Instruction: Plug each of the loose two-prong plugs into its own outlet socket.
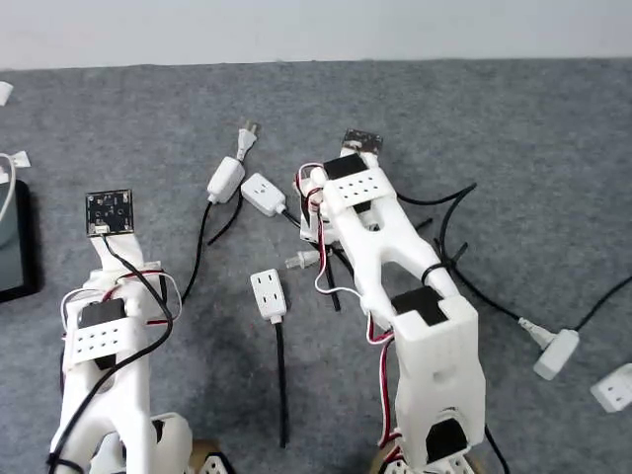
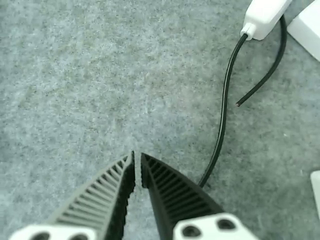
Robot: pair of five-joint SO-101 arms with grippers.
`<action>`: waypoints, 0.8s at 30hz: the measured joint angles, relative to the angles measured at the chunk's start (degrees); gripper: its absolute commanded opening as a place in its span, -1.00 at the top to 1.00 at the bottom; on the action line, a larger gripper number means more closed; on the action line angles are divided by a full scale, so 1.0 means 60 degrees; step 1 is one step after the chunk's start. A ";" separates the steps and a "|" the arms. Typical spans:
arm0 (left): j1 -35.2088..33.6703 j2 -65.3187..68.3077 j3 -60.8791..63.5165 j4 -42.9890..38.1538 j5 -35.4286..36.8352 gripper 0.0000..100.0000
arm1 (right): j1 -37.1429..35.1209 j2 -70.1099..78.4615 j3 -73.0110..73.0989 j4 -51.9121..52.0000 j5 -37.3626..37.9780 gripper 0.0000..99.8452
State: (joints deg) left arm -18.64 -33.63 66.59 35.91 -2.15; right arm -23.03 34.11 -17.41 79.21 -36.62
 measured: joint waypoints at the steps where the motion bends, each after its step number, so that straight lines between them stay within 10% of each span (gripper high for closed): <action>1: 0.0000 0.0000 0.0000 0.0000 0.0000 0.96 | 0.0000 0.0117 -0.0176 0.0000 0.0000 0.56; 24: 0.0000 0.0000 0.0000 0.0000 0.0000 0.96 | 0.0059 0.1773 -0.2505 0.0147 0.0293 0.99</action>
State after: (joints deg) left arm -18.64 -33.63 66.59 35.91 -2.15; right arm -22.68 44.75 -32.44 80.09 -34.86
